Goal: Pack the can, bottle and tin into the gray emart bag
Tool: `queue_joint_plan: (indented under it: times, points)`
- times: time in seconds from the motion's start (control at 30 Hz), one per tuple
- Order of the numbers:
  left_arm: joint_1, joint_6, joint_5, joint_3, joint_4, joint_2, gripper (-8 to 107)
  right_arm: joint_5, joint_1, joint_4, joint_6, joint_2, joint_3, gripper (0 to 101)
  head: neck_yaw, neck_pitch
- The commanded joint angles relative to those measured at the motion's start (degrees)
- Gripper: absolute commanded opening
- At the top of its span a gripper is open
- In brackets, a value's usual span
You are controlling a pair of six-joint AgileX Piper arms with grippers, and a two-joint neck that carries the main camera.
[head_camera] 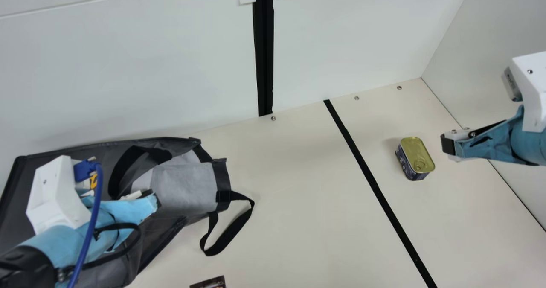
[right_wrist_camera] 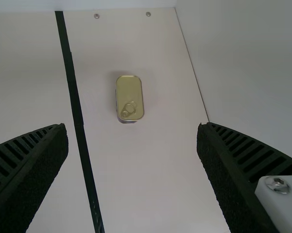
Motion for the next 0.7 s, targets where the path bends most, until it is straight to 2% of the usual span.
queue_joint_plan:
  times: [0.0,0.67]
  points:
    - [0.0,0.0,0.0,0.0,0.0,0.0,10,-0.7,0.0,-0.1,0.1,0.8,0.1,91,0.0,-1.3]
    - [0.0,0.0,0.0,0.0,0.0,0.0,10,-5.6,0.1,-1.0,-0.7,9.7,0.8,91,0.0,-1.3]
